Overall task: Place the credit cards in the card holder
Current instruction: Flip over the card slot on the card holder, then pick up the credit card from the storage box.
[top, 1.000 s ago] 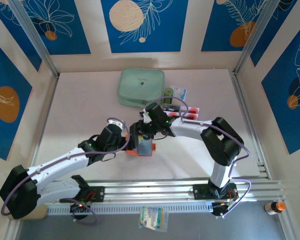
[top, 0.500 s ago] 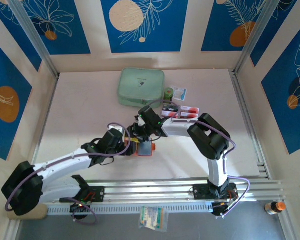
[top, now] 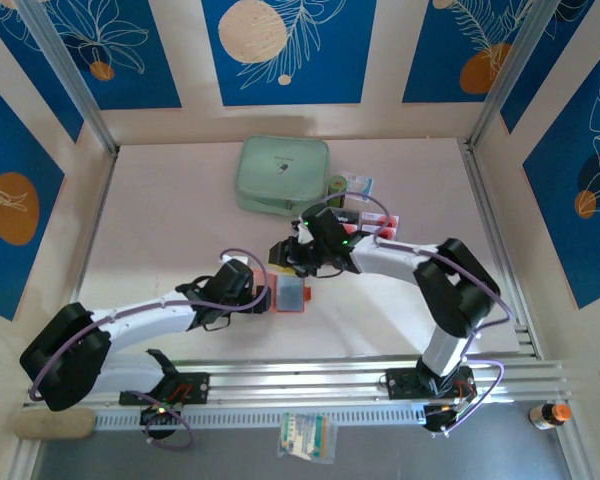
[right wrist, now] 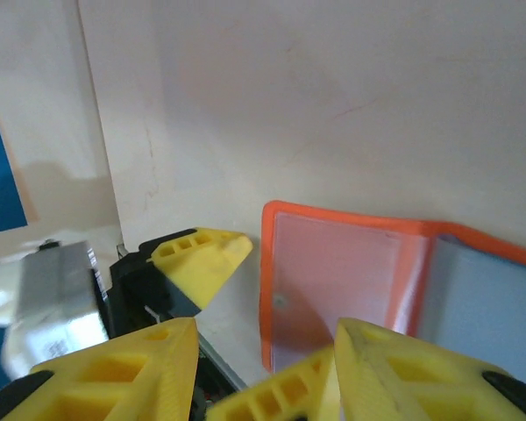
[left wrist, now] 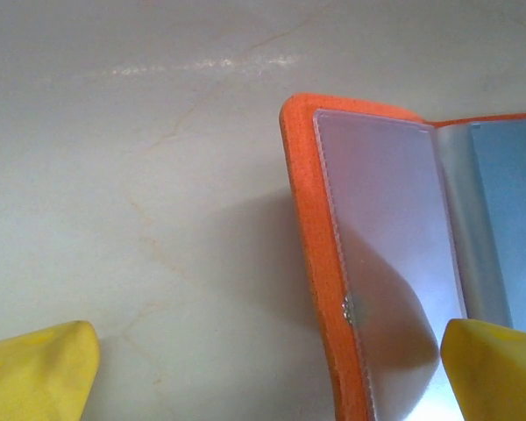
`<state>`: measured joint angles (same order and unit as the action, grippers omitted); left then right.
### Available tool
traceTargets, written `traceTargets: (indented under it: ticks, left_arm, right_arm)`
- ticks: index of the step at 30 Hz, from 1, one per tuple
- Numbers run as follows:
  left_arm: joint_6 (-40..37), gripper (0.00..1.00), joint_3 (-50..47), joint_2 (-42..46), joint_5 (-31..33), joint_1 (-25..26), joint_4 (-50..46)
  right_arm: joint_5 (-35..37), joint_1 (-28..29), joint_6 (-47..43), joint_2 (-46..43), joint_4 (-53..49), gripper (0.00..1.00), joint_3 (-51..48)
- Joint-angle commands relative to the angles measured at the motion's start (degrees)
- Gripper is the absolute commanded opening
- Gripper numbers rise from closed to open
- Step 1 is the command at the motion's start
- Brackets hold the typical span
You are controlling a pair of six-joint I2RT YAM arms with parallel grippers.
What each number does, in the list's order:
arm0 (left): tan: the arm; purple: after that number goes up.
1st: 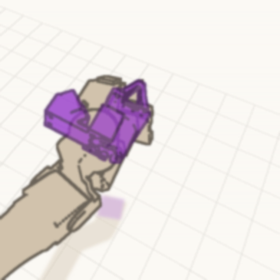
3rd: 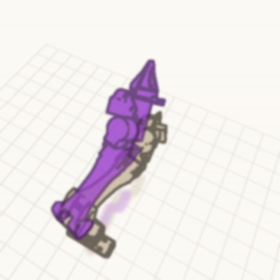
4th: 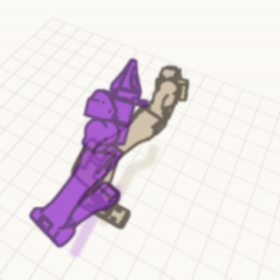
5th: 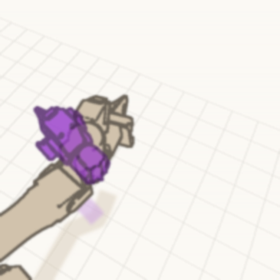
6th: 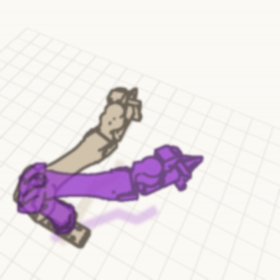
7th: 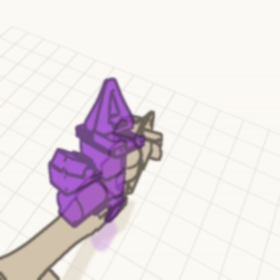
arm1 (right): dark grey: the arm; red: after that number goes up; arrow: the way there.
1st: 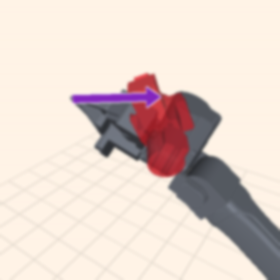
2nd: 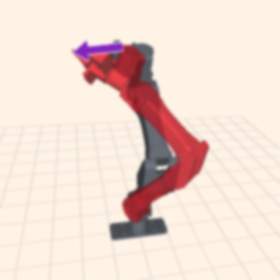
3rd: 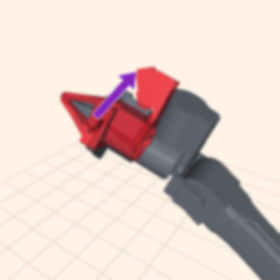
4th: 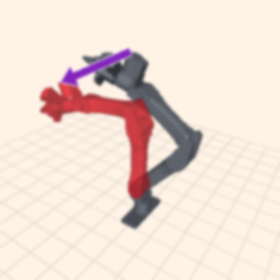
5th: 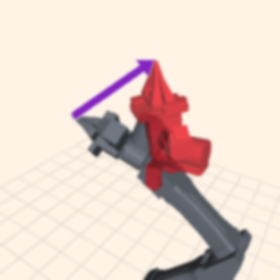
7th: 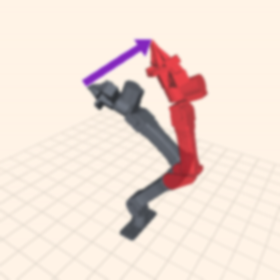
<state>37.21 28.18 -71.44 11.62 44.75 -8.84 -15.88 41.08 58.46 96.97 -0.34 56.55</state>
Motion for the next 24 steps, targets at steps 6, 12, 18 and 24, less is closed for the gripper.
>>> traceTargets:
  ticks: [6,12,18,24]
  left_arm:
    - [0.75,1.0,2.02,0.03,2.33,0.42,-1.23]
    - [0.57,1.0,3.07,-0.64,2.45,0.37,-1.87]
    - [0.47,1.0,3.52,-1.32,2.71,0.42,-2.09]
    - [-0.33,1.0,4.28,-3.06,1.96,0.34,-1.09]
  right_arm:
    - [17.37,0.7,-14.35,-7.85,-24.08,0.45,-2.11]
    - [21.67,2.2,-17.01,-4.48,-26.74,0.45,-0.77]
    - [21.59,3.04,-17.13,0.0,-26.39,0.4,-0.03]
    - [23.23,2.29,-16.63,-0.85,-26.45,0.08,-1.98]
